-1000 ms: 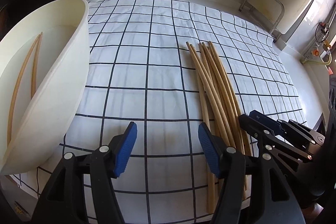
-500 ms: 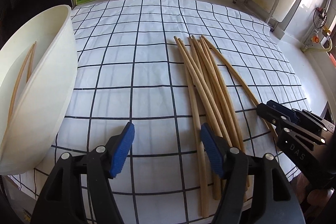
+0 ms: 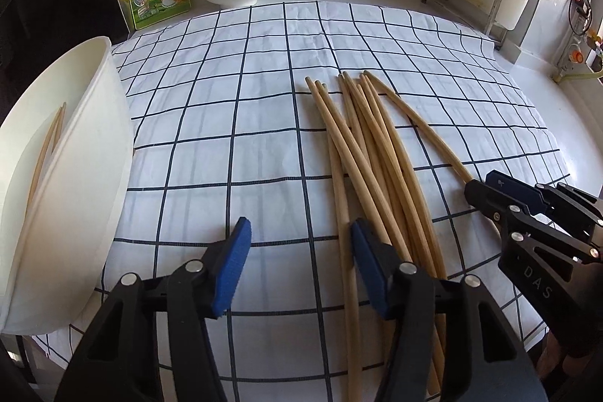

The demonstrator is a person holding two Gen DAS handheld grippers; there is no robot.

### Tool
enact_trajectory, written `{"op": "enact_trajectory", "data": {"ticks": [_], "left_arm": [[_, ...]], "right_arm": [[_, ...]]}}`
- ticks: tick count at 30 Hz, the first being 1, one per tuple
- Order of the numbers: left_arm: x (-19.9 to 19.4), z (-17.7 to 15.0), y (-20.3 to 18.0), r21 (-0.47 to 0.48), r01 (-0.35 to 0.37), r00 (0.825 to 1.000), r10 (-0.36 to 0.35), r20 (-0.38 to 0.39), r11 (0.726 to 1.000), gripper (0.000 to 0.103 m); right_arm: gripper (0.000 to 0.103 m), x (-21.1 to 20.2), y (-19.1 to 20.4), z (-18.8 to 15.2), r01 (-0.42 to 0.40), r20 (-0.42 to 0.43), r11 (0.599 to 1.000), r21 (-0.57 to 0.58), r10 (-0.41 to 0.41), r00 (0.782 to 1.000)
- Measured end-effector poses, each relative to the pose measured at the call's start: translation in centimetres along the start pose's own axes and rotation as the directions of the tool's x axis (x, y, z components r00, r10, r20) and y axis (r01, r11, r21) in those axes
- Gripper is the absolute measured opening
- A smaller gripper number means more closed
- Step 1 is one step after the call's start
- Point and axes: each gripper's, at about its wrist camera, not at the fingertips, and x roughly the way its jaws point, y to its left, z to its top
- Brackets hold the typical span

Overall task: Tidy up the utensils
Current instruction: 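Close the right tool on a chopstick while the left tool grasps another chopstick, then lift the right tool's chopstick over the white basin while the left tool carries its chopstick alongside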

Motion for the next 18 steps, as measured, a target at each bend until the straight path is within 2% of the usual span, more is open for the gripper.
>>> {"op": "enact_trajectory", "data": {"ticks": [5,6,8,18], "left_arm": [[0.0,0.3,-0.1,-0.006,0.007,1.000,-0.007,0.001,1.000,0.022],[0.0,0.3,-0.1,-0.005,0.007,1.000,-0.007,0.001,1.000,0.016],[0.0,0.3,-0.2,-0.002,0.012,1.000,-0.012,-0.004,1.000,0.009],[-0.1,0.8,0.1,-0.010,0.052,0.998,-0.052,-0.036,0.999,0.007]], "right_arm": [[0.022,0.4,0.9,0.4,0.016,0.014,0.999,-0.031,-0.015,1.000],[0.020,0.5,1.0,0.4,0.014,0.016,0.999,-0.035,-0.013,1.000],[0.009,0.5,1.2,0.5,0.010,0.015,0.999,-0.043,-0.010,1.000],[0.006,0.2,0.1,0.4,-0.065,0.009,0.997,0.040,0.064,0.998]]}}
